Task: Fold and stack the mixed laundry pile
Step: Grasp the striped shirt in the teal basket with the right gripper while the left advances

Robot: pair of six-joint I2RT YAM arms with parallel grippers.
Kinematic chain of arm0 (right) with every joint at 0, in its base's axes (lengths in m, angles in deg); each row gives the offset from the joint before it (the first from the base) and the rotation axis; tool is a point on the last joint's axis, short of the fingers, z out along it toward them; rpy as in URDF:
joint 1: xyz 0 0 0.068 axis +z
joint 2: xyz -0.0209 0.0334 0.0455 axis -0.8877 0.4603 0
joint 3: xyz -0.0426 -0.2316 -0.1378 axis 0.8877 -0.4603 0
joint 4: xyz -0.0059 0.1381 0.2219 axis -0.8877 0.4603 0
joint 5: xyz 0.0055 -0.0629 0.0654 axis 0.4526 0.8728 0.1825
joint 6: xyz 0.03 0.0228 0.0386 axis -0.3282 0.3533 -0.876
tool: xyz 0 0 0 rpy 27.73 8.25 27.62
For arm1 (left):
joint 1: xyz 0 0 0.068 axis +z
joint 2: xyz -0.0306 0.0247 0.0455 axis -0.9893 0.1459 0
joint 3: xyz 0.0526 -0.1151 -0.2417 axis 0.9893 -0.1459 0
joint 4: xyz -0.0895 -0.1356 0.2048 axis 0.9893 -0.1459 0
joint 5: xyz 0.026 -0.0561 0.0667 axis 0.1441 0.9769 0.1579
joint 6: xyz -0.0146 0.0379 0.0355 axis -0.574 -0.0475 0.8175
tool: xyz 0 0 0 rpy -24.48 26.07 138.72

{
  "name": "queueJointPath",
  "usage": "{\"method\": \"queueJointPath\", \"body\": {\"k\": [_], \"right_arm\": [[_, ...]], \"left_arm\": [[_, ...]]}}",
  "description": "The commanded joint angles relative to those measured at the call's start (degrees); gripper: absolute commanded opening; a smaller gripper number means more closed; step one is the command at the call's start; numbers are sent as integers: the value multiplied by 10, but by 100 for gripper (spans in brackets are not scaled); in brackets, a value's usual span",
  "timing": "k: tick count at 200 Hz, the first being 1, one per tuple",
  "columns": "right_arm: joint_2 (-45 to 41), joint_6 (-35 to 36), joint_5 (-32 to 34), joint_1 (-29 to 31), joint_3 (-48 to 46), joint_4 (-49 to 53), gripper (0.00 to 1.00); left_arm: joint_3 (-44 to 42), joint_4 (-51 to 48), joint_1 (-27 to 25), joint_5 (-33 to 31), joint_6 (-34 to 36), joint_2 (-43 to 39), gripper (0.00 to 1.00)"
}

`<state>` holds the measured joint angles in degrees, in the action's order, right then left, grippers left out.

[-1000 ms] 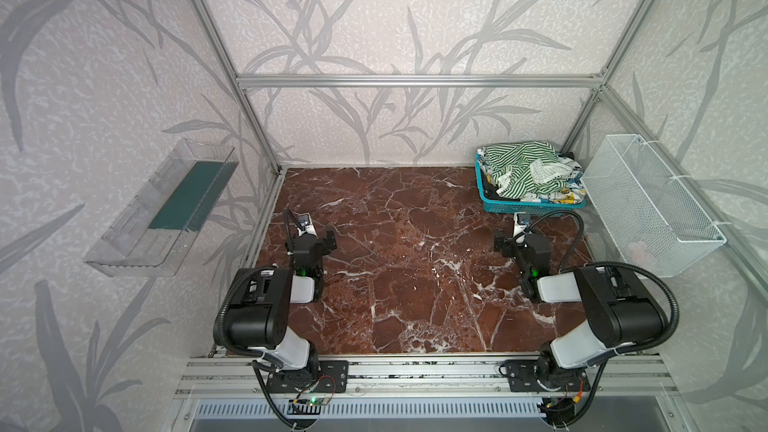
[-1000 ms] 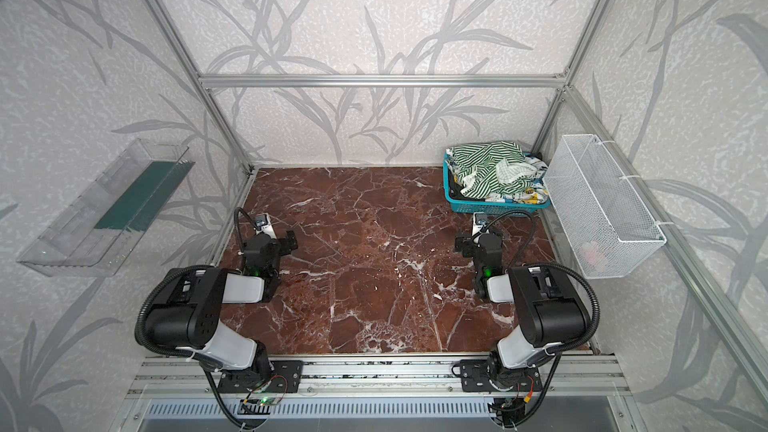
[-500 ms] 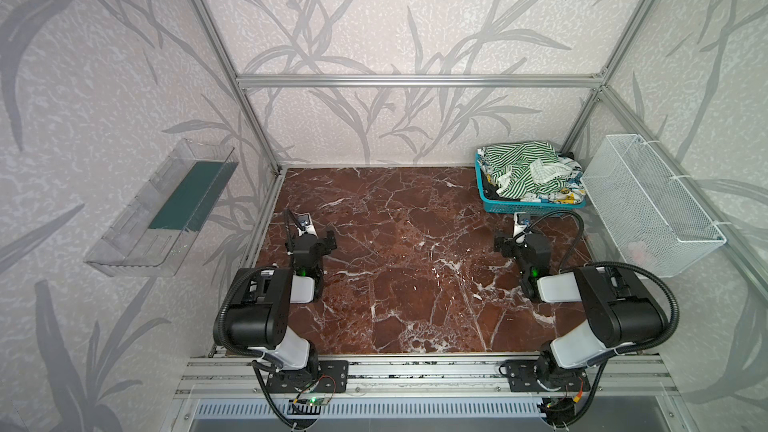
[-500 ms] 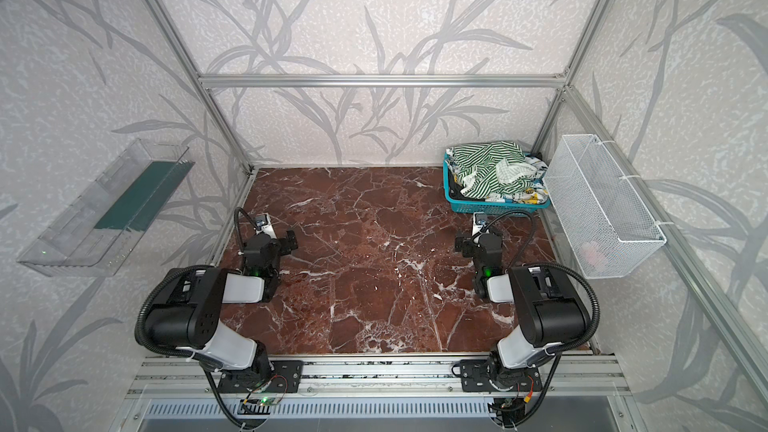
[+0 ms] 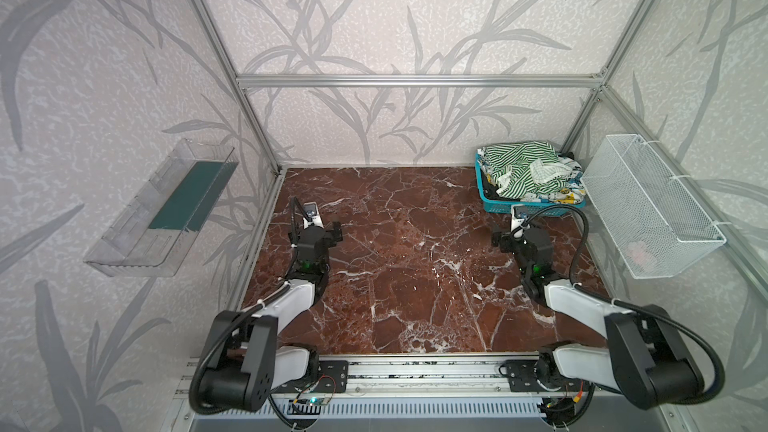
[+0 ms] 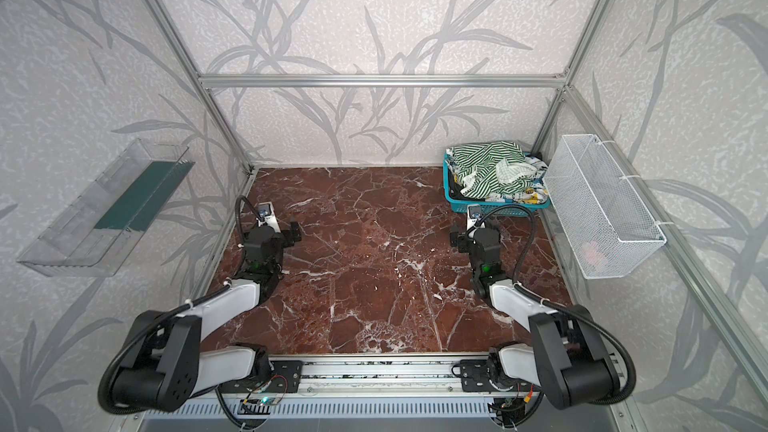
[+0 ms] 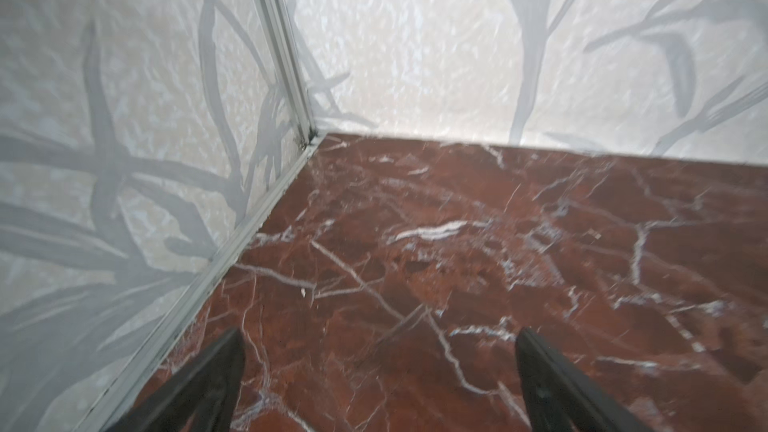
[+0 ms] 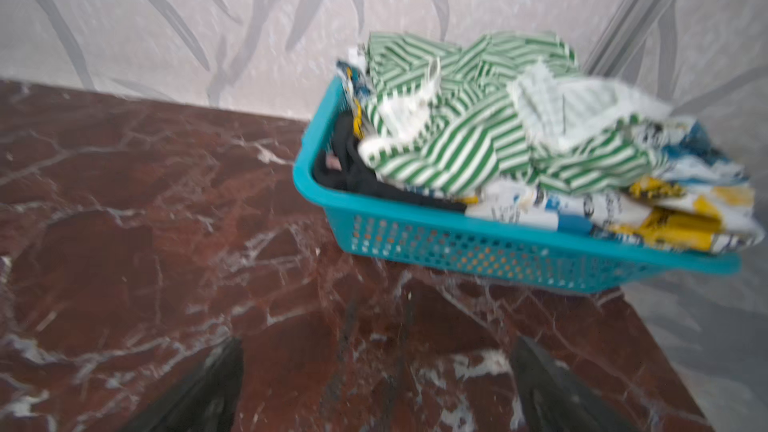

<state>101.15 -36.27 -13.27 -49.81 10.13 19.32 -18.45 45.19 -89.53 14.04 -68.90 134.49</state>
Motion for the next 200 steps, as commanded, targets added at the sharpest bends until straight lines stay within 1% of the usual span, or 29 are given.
{"method": "queueJointPath", "body": {"k": [1,22,36,45,79,100,116,151,174,187,200], "right_arm": [[-46,-6,33,4,96,207,95],[-16,3,28,0,195,286,91],[28,-1,18,-9,263,326,88],[65,-5,1,-21,310,351,86],[202,-14,-29,-61,461,426,79],[286,-21,-46,-79,546,461,75],[347,-24,-38,-81,600,490,72],[423,-38,-45,-82,667,502,69],[461,-44,-32,-83,711,521,63],[474,-46,-36,-86,721,520,60],[487,-47,-41,-90,734,526,55]], "left_arm": [[58,-184,-32,-38,-26,-66,99],[106,-283,-63,-29,-34,-100,99],[139,-345,-81,-4,-43,-112,99],[156,-379,-94,10,-51,-117,99],[177,-423,-155,0,-59,-148,99],[196,-455,-179,14,-71,-159,99],[213,-483,-196,28,-79,-158,99],[220,-506,-237,29,-91,-161,99],[219,-520,-253,26,-98,-161,99],[213,-523,-258,22,-101,-166,99],[206,-526,-261,22,-107,-174,99]]}}
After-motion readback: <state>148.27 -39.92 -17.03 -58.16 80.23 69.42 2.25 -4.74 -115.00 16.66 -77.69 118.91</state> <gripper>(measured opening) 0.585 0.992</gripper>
